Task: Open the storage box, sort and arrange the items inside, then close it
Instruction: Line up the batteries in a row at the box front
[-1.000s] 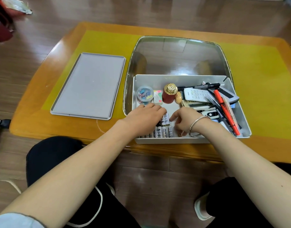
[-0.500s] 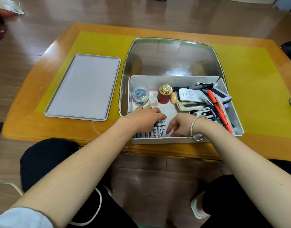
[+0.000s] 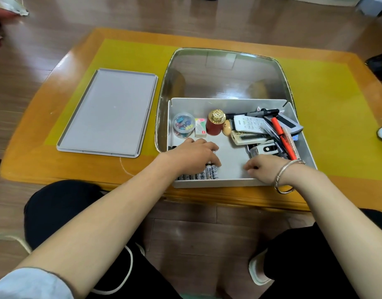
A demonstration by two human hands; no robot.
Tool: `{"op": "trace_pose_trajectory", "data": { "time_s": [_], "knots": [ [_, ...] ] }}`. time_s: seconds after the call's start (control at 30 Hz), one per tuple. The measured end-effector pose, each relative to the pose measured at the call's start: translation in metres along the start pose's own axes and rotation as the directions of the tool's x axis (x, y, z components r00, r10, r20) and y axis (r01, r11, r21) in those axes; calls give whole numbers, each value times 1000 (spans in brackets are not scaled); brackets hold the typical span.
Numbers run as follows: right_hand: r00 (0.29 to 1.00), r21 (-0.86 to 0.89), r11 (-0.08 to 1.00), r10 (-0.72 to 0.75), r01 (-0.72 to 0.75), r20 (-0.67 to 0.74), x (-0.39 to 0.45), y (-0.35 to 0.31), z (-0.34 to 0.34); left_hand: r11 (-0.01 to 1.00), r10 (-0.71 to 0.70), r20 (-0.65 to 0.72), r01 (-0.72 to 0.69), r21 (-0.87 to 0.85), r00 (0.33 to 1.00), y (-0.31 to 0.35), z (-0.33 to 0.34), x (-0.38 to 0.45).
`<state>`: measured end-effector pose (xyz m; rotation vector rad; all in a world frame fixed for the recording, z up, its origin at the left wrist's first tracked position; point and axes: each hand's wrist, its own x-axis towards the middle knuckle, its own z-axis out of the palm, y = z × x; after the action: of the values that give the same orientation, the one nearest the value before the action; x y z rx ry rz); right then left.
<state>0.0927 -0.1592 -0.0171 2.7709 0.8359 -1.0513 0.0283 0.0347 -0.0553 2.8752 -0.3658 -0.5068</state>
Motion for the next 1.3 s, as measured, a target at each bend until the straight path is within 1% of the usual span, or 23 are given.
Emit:
{"op": "trace_pose_trajectory", "data": {
  "time_s": [0.07,0.13,0.23,0.33,0.43,0.53,0.63,0.8,0.97,1.03,1.13,1.23,1.3],
  "knots": [
    [999,-43,998,37,-36,21,2,0,0,1000,9,-7,-8,17,1000,2,1,3],
    [998,-55,998,36,-33,46,2,0,-1,1000,13,-16,-13,23,1000,5,2,8],
    [998,38,999,-11,8,67,0,-1,-2,999,31,-28,-31,13,999,8,4,14],
    [1000,81,997,-12,11,7,-4,6,-4,997,69,-34,-67,38,997,12,6,19],
    [998,49,998,38,-36,-41,-5,12,-6,993,110,-7,-109,48,994,17,7,24],
    [998,3,998,70,-70,-2,1,9,-3,988,144,32,-146,50,989,23,7,28],
    [997,-42,998,48,-46,54,7,5,0,985,170,36,-171,21,985,26,7,28],
    [998,-4,1000,21,-21,63,6,10,-6,969,239,29,-236,-77,971,25,9,28],
    [996,12,1000,-1,0,92,8,10,-10,955,290,80,-283,-89,954,30,7,36],
    [995,-6,1000,-3,4,104,7,11,-9,956,289,101,-282,-77,952,32,7,37],
    [995,-32,999,-21,24,99,9,11,-8,965,263,80,-260,-43,961,31,6,36],
    [998,74,997,-34,30,59,14,7,-3,981,196,18,-196,-8,980,21,3,31],
    [999,128,991,-32,29,25,15,5,0,991,132,-57,-133,-11,990,11,1,28]
  ]
}}
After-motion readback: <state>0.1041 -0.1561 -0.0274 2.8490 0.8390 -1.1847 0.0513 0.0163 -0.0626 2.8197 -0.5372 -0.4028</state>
